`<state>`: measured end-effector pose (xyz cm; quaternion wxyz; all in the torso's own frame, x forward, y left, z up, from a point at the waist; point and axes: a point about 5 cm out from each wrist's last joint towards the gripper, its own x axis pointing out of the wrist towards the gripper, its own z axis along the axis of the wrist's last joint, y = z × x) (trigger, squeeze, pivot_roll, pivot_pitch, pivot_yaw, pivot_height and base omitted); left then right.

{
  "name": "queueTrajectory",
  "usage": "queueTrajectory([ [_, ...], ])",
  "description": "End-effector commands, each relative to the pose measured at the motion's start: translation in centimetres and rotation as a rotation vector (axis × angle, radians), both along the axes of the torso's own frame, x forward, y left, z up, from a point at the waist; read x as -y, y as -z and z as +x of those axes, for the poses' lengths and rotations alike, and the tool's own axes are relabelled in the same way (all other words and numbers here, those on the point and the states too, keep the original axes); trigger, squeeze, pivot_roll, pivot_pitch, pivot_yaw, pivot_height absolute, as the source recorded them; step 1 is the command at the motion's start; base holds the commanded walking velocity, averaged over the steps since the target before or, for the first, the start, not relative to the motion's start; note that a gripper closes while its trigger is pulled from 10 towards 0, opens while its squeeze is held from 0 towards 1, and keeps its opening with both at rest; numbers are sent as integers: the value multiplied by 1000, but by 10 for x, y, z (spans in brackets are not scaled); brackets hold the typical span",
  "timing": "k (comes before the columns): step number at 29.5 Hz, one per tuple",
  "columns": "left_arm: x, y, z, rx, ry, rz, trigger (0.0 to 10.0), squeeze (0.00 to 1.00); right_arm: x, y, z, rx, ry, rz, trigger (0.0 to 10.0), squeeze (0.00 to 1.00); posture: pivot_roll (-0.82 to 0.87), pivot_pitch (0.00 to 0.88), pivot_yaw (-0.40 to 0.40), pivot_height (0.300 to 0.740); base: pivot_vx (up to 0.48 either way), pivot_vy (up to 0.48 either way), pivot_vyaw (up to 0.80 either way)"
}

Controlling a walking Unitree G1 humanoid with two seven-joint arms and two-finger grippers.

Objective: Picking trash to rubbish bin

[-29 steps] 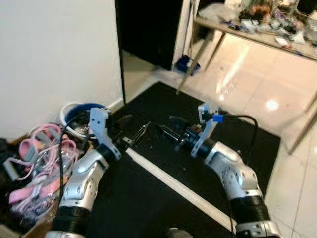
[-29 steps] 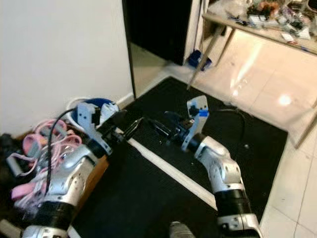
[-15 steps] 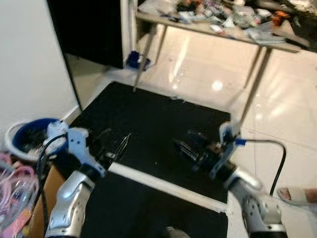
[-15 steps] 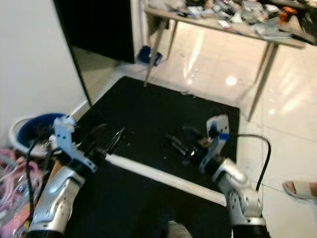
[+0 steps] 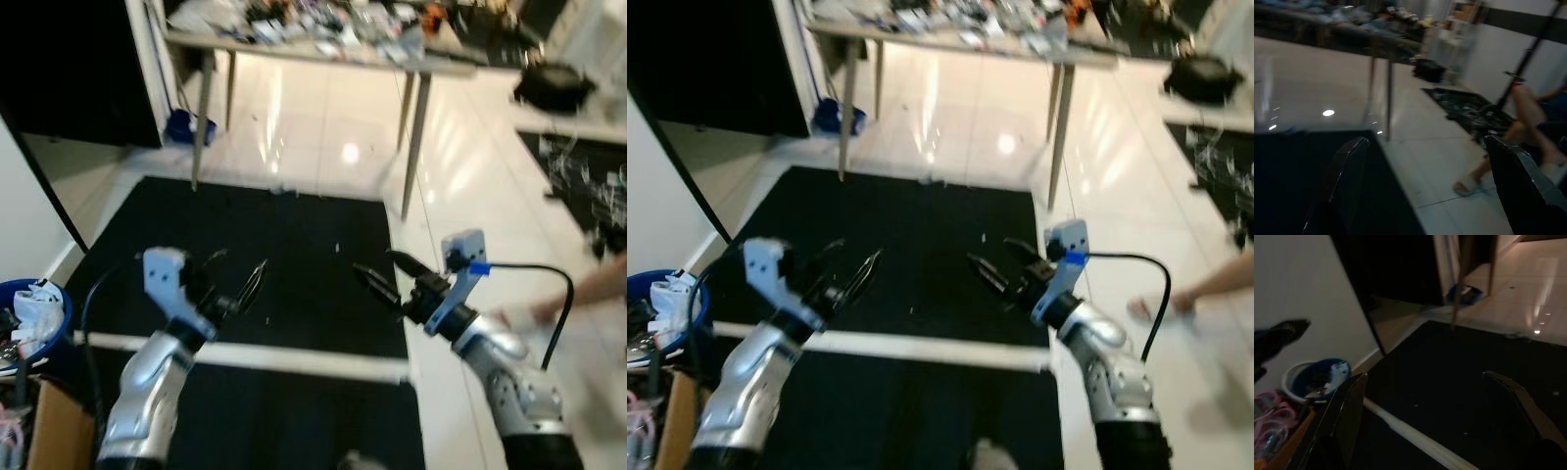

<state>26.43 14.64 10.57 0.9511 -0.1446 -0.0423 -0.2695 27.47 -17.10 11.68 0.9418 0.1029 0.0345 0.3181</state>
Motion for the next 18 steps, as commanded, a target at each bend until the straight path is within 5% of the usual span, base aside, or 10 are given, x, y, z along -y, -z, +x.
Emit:
queueTrajectory([
  [1, 2, -4, 4, 11, -1, -28, 10000, 0, 0, 1, 2, 9, 12, -11, 10000, 0, 21, 0, -10, 740, 0, 0, 0],
  [9, -5, 0, 7, -14, -16, -68, 10000, 0, -5, -2, 8, 32, 45, 16, 10000, 0, 22, 0, 2, 740, 0, 0, 0],
  [18, -7, 4, 10, 3, -17, 8, 10000, 0, -10, -3, 7, 37, 33, 13, 10000, 0, 20, 0, 5, 740, 160, 0, 0],
])
